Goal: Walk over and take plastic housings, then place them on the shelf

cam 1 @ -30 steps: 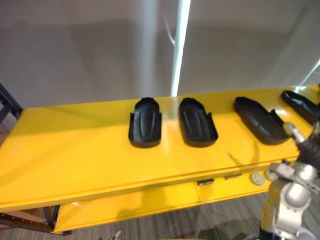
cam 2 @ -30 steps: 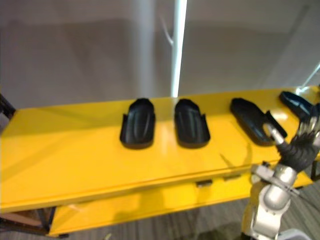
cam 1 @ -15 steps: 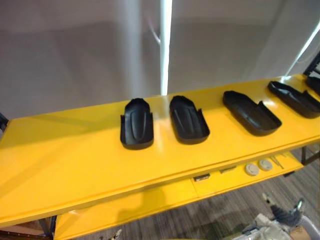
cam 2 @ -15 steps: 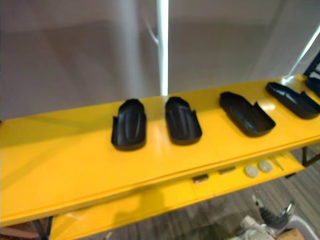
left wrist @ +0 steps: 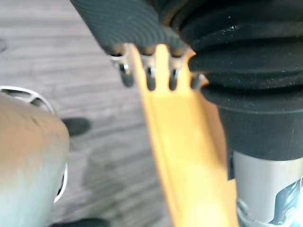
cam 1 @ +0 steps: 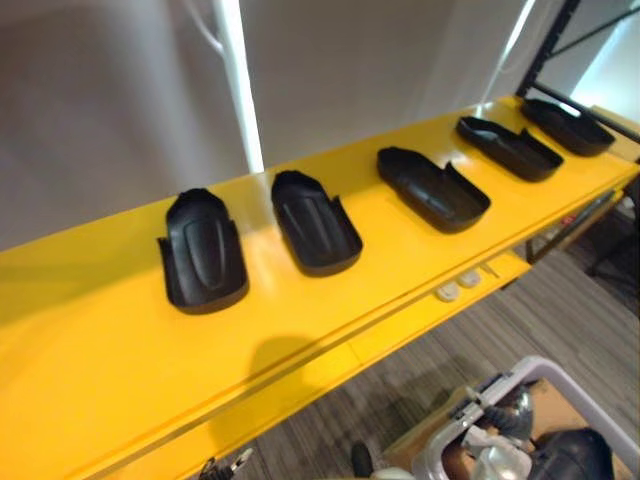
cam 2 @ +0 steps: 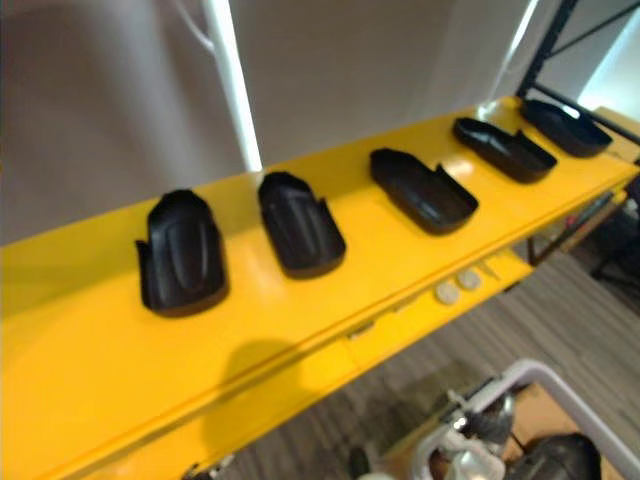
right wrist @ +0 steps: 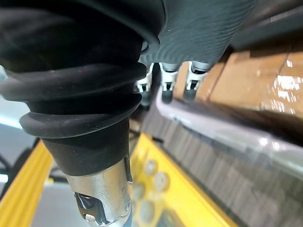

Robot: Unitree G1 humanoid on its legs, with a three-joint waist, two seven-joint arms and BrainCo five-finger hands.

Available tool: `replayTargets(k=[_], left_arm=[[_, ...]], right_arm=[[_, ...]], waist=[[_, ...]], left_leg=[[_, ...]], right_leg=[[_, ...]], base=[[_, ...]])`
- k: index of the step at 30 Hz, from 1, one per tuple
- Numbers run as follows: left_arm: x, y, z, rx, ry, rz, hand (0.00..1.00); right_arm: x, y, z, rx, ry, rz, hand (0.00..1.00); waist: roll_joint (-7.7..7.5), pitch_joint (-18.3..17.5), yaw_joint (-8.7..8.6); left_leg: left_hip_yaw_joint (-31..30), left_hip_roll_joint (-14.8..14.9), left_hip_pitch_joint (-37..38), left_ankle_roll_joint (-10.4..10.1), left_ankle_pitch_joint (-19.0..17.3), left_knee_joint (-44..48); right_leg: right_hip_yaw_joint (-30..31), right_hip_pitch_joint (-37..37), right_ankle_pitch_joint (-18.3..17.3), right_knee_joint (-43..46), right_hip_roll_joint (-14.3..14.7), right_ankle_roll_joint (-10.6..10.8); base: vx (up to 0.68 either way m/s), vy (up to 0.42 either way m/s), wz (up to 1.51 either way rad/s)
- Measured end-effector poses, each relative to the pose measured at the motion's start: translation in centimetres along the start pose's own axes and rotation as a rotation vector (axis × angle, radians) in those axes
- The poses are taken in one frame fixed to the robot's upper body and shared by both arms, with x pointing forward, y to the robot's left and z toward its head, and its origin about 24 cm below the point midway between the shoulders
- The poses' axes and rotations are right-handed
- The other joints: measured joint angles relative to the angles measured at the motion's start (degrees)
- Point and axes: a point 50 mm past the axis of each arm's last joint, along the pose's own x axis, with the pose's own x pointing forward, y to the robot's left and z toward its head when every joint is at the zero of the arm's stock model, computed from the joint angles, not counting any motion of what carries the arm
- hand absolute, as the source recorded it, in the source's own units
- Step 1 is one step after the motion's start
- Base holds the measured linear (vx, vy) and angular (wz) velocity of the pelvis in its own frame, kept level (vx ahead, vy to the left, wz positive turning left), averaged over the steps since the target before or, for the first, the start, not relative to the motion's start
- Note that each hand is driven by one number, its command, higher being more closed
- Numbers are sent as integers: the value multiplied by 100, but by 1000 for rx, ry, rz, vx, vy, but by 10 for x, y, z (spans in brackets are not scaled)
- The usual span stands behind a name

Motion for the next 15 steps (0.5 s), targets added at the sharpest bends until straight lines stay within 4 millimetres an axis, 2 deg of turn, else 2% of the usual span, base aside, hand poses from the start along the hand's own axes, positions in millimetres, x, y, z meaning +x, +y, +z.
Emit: replayTargets(k=[2,4,6,7,8,10,11,15], left_arm=[[2,-12,9,9,-24,-37,0],[3,-19,19,25,-50,-59,0],[5,-26,29,20,-84,-76,0],[4,-30,34,29,-105,-90,0],[4,-35,38,34,-127,-107,0],[2,-43,39,26,-140,-132,0],[1,-46,42,30,-153,-145,0],[1,-49,59,65,-234,-148,0]], right_arm=[[4,13,11,-32,-49,90,0],[8,25,23,-56,-104,159,0],[11,34,35,-88,-158,223,0],[13,38,40,-107,-181,250,0],[14,45,46,-132,-213,297,0],[19,49,52,-158,-235,322,0],[20,50,56,-158,-247,330,0],[21,49,53,-164,-235,336,0]], waist=[[110,102,5],[133,162,-2],[130,180,-2],[132,184,3],[148,199,7],[201,221,42],[304,228,28],[277,264,19]], left_leg=[[298,-5,-11,-23,-31,144],[268,-13,-137,44,-69,435],[-152,-17,-459,244,-187,959],[-587,-42,-656,369,-259,1246],[-1478,-123,-950,538,-374,1679],[-2584,-259,-1120,459,-553,1982],[-2863,-264,-1103,375,-645,1963],[-2945,-329,-1113,336,-677,1692]], right_leg=[[286,-130,84,25,94,8],[540,-264,132,36,107,-1],[775,-441,172,47,95,20],[893,-518,191,39,85,35],[1037,-587,213,7,80,39],[1176,-590,281,-105,98,20],[1159,-599,311,-123,135,30],[840,-676,379,-85,-10,85]], base=[[1,-42,-77],[-7,-74,-78],[1,-100,-63],[31,-75,-55],[34,-47,-56],[38,43,-44],[40,113,-19],[6,105,28]])
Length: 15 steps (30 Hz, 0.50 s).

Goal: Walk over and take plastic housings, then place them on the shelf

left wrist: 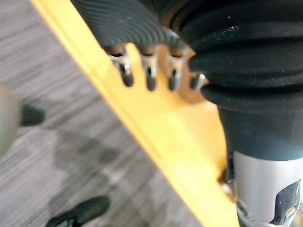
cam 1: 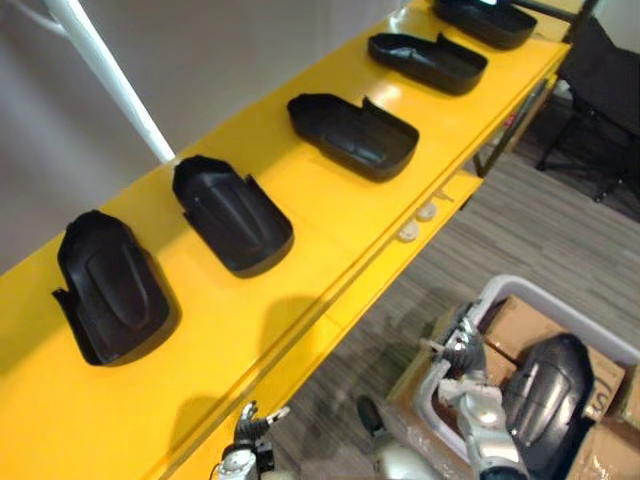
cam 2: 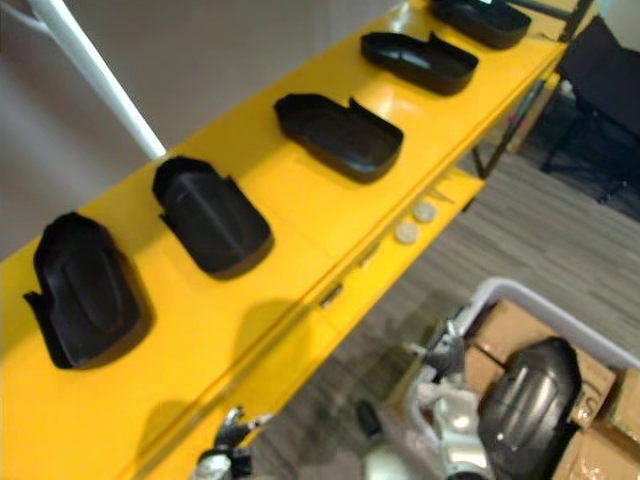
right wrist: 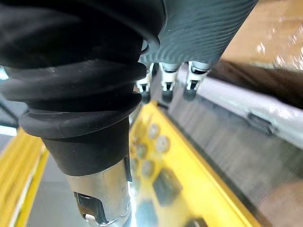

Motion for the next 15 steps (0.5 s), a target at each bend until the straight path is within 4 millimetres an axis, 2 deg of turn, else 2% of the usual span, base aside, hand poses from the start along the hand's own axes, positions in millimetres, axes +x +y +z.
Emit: replayTargets(k=[5,7,8,9,10,12,13,14,15], left_arm=[[0,-1,3,22,-16,-10,0],[0,-3,5,32,-25,-20,0],[0,-4,7,31,-34,-21,0],[1,-4,9,29,-41,-19,0],[1,-3,11,27,-47,-14,0],[2,1,13,13,-55,5,0],[2,2,14,1,-58,16,0],[2,3,13,4,-54,24,0],[2,3,12,4,-48,38,0]], right_arm=[[-3,0,-5,-1,19,-3,0],[-6,2,-5,14,14,-7,0],[-9,5,0,34,-6,-10,0],[-10,9,5,57,-28,-13,0],[-11,12,13,81,-57,-19,0],[-16,20,26,138,-108,-25,0],[-21,22,34,161,-146,-27,0],[-22,24,38,162,-164,-17,0],[-26,29,38,158,-167,9,0]], waist=[[9,8,5],[50,131,10],[35,245,12],[12,339,19],[-36,425,29],[-292,512,207],[-416,557,280],[-417,630,350],[-344,672,376]], left_leg=[[-339,-126,-4,19,-16,10],[-496,-149,-6,89,-209,314],[-532,-181,-18,147,-412,572],[-513,-214,-61,218,-586,760],[-426,-264,-145,280,-760,968],[-31,-453,-520,497,-959,1579],[237,-467,-782,678,-1043,1883],[493,-374,-891,805,-996,1914],[766,-165,-931,861,-893,1866]], right_leg=[[-417,28,11,273,-169,22],[-610,34,-33,641,-146,76],[-630,4,-115,922,-142,180],[-621,-47,-124,1074,-141,194],[-598,-121,-121,1190,-163,199],[-434,-353,45,1134,-267,398],[-481,-386,57,696,-450,379],[-911,-529,-220,737,-534,29],[-1652,-694,-282,1181,-629,-82]], base=[[-30,88,39],[-91,83,31],[-183,110,8],[-300,159,-4],[-410,186,-43],[-431,151,-78],[-397,82,-105],[-576,138,-134],[-441,126,-136]])
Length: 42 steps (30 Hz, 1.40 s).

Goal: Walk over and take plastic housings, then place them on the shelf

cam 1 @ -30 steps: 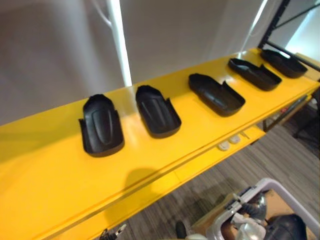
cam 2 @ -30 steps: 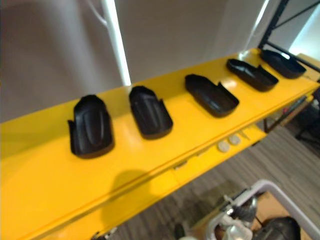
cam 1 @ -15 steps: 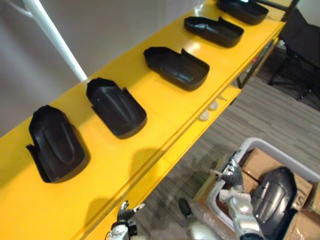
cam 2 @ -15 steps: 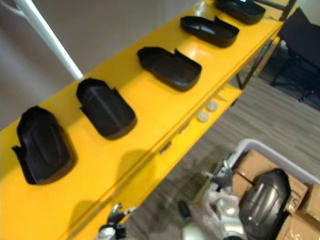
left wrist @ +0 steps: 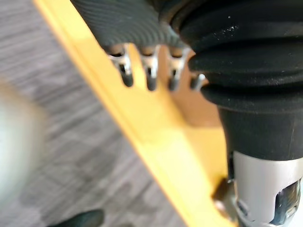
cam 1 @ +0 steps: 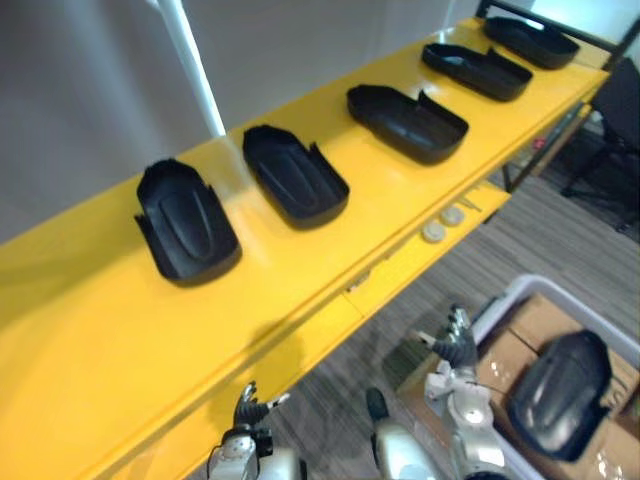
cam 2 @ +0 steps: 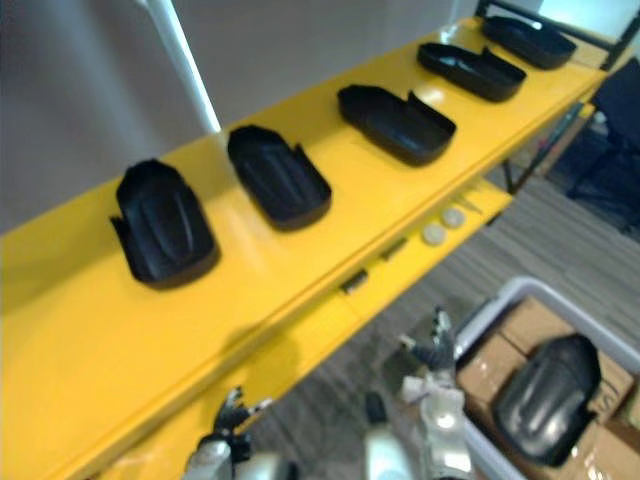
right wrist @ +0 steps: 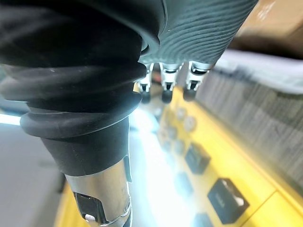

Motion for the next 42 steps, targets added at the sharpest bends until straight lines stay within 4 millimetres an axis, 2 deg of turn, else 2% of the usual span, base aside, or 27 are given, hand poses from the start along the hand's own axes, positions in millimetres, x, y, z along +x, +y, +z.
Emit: replayTargets(k=[1,2,3,5,7,8,10,11,12,13,15,17,19,21,23,25,26,28,30,33,35,36,37,38,39,41,42], left_arm=[[0,4,-3,15,13,13,0],[0,11,-6,29,28,27,0],[1,14,-6,35,33,33,0],[2,24,-9,71,53,49,0],[2,32,-11,103,62,61,0],[0,39,-17,131,85,72,0],[-4,47,-24,120,108,99,0],[-4,50,-25,124,112,112,0],[-5,53,-26,126,115,121,0],[-5,59,-28,139,128,134,0],[-9,52,-37,128,157,120,0],[-11,45,-40,111,162,106,0],[-12,37,-42,99,161,90,0],[-14,27,-42,77,138,67,0],[-13,25,-36,47,106,61,0],[-12,28,-32,29,89,75,0],[-11,30,-28,23,71,84,0],[-10,32,-25,-3,50,94,0],[-9,33,-19,-9,24,96,0],[-7,36,-11,-7,-18,105,0],[-2,35,4,8,-70,97,0],[-1,35,8,16,-82,92,0],[1,33,15,31,-105,81,0],[4,30,25,40,-137,76,0],[5,29,30,47,-151,83,0],[8,24,46,69,-209,81,0],[10,19,58,87,-247,90,0]], right_arm=[[-5,4,-5,-1,20,19,0],[-13,9,-10,7,46,37,0],[-15,12,-12,11,54,46,0],[-14,22,-14,13,64,93,0],[-12,29,-15,11,69,126,0],[-10,35,-16,9,75,154,0],[-7,41,-20,0,91,189,0],[-6,45,-21,-3,98,201,0],[-5,47,-21,-4,97,211,0],[-4,48,-22,-13,99,225,0],[-2,43,-22,-53,92,233,0],[0,33,-23,-104,85,236,0],[4,25,-19,-151,55,235,0],[11,16,-11,-182,15,202,0],[15,-3,-4,-169,-11,101,0],[19,-19,1,-154,-29,10,0],[22,-25,6,-141,-46,-44,0],[24,-34,8,-119,-52,-125,0],[34,-37,20,-78,-90,-186,0],[60,-45,51,17,-181,-300,0],[87,-51,80,64,-244,-364,0],[94,-52,89,76,-259,-378,0],[105,-53,104,84,-287,-392,0],[120,-57,129,98,-331,-415,0],[125,-59,140,101,-351,-429,0],[136,-65,174,128,-417,-466,0],[142,-67,200,160,-468,-485,0]], waist=[[10,-15,40],[-30,-93,94],[-59,-130,77],[-225,-269,102],[-330,-379,107],[-371,-518,125],[-406,-653,201],[-385,-741,261],[-429,-776,271],[-378,-837,255],[-156,-917,240],[-117,-946,241],[-55,-968,256],[-3,-862,235],[24,-728,222],[-23,-599,227],[-30,-423,223],[-55,-303,232],[-73,-147,238],[-99,-3,237],[-108,304,248],[-107,367,257],[-110,470,261],[-113,613,284],[-110,673,292],[-116,888,315],[-150,1005,349]], left_leg=[[189,109,71,11,126,-169],[420,182,163,10,345,-482],[507,196,174,18,461,-625],[792,310,211,-24,799,-1045],[919,373,159,-71,918,-1158],[1070,504,6,-147,971,-1104],[1347,693,-100,-331,1125,-1067],[1421,842,-185,-444,1191,-1024],[1477,893,-189,-511,1231,-1025],[1536,1010,-187,-667,1369,-1102],[1535,1210,-52,-801,1683,-1495],[1620,1264,256,-982,2047,-1995],[1639,1346,360,-1122,2206,-2223],[1187,1305,325,-1147,2262,-2367],[515,1126,168,-1195,2287,-2466],[384,971,40,-1321,2394,-2597],[324,909,-50,-1303,2458,-2617],[221,802,-194,-1279,2539,-2696],[132,666,-231,-1289,2585,-2836],[-76,517,-556,-1239,2699,-2922],[-185,477,-777,-1194,2814,-2902],[-245,454,-851,-1169,2839,-2906],[-280,437,-967,-1153,2871,-2899],[-357,402,-1145,-1132,2922,-2893],[-390,387,-1206,-1109,2945,-2892],[-461,345,-1320,-1067,2979,-2859],[-656,321,-1481,-1068,2974,-2750]], right_leg=[[-434,-6,-39,453,-46,-56],[-730,71,-245,1032,-137,-152],[-765,142,-397,1253,-188,-155],[-839,717,-1004,1831,-374,-67],[-826,1155,-1136,1913,-557,-9],[-805,1497,-1124,1819,-747,-2],[-737,1672,-1094,1657,-1019,-36],[-689,1681,-864,1356,-1129,-91],[-690,1684,-526,1150,-1152,-54],[-750,1694,-555,962,-1038,237],[-1155,1682,-570,779,-824,278],[-1763,1829,-721,501,-756,574],[-1723,1870,-778,194,-586,600],[-1622,1774,-781,123,-500,591],[-1761,1770,-825,-110,-544,513],[-1813,1702,-822,-291,-643,514],[-1858,1668,-741,-358,-682,520],[-1954,1588,-646,-472,-749,539],[-1941,1508,-559,-585,-830,586],[-1919,1239,-281,-756,-861,568],[-1948,1108,-118,-856,-854,566],[-1956,1056,-89,-867,-855,566],[-1967,971,-56,-881,-858,568],[-2001,838,0,-895,-866,568],[-2034,808,20,-912,-870,571],[-2089,781,59,-957,-884,570],[-2094,694,71,-964,-884,568]], base=[[-434,182,-140],[-206,111,-104],[-194,76,-95],[-169,-24,-75],[-140,-139,-67],[-97,-209,-73],[-111,-288,-92],[-117,-291,-98],[-121,-302,-84],[-81,-254,-59],[-72,-279,-60],[-57,-323,-53],[-60,-297,-48],[-58,-118,-28],[-104,-50,4],[-154,45,17],[-187,71,23],[-216,87,24],[-190,96,6],[-83,50,-2],[-61,23,10],[-53,16,14],[-60,29,16],[-46,30,19],[-39,33,23],[-8,21,17],[-10,19,8]])
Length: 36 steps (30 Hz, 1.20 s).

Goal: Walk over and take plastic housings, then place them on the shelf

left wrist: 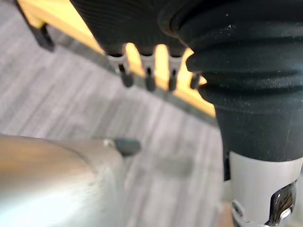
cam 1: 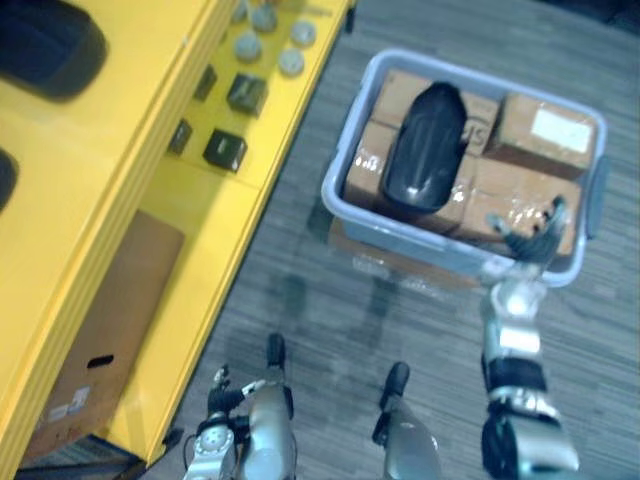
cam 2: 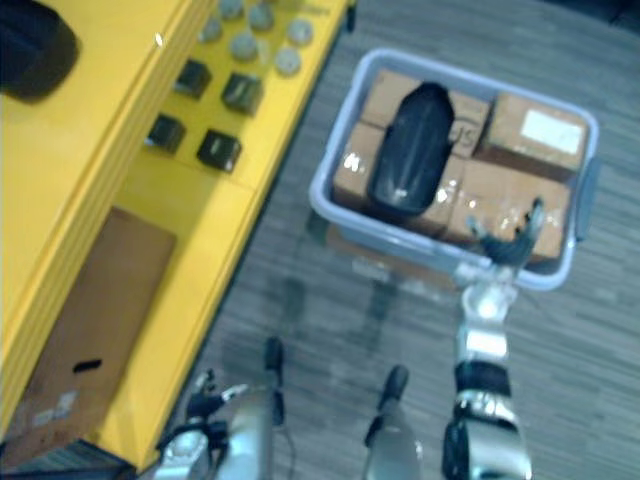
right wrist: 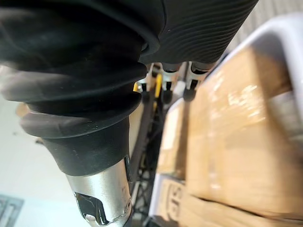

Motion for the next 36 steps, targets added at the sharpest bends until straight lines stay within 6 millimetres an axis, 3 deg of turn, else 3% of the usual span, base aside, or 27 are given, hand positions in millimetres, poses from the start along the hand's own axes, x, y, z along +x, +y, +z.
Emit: replayTargets(k=[3,6,13,18,23,29,30,33,36], left_arm=[[11,-4,27,80,-99,35,0],[18,-3,42,150,-151,99,0],[34,0,82,233,-257,188,0],[36,-16,104,251,-326,139,0],[38,-33,139,253,-434,101,0],[30,-46,168,230,-556,65,0],[25,-50,180,214,-605,53,0],[13,-62,196,195,-695,8,0],[-5,-78,217,138,-806,-59,0]], right_arm=[[23,14,32,60,-43,-26,0],[30,30,42,90,-23,6,0],[34,57,44,77,64,65,0],[36,68,42,56,145,105,0],[36,78,40,1,212,140,0],[43,75,44,-43,241,141,0],[46,71,45,-80,244,132,100],[52,63,47,-123,250,111,100],[65,42,53,-205,227,67,100]], waist=[[-60,268,83],[-110,343,120],[-159,415,213],[-160,416,214],[-183,428,200],[-177,431,201],[-173,435,205],[-166,440,233],[-70,511,271]], left_leg=[[-62,5,-115,0,0,23],[-40,23,-202,0,0,24],[-23,55,-318,-6,-3,25],[-29,56,-328,-28,12,3],[-66,59,-488,-21,70,-1],[-205,33,-584,-14,84,2],[-298,32,-656,-26,109,-4],[-398,32,-694,-41,194,-123],[-541,25,-700,-67,328,-313]], right_leg=[[30,-119,80,-2,13,-30],[131,-250,172,-4,32,-67],[299,-431,243,-10,70,-127],[318,-477,246,-11,77,-131],[315,-615,330,-63,102,-183],[290,-613,500,-147,121,-238],[276,-625,499,-151,140,-238],[171,-630,499,-176,165,-237],[74,-620,493,-185,190,-232]], base=[[-5,14,0],[-18,30,-10],[-21,15,-8],[-9,5,-3],[0,0,0],[-3,17,7],[-12,24,22],[-12,15,20],[-14,10,21]])
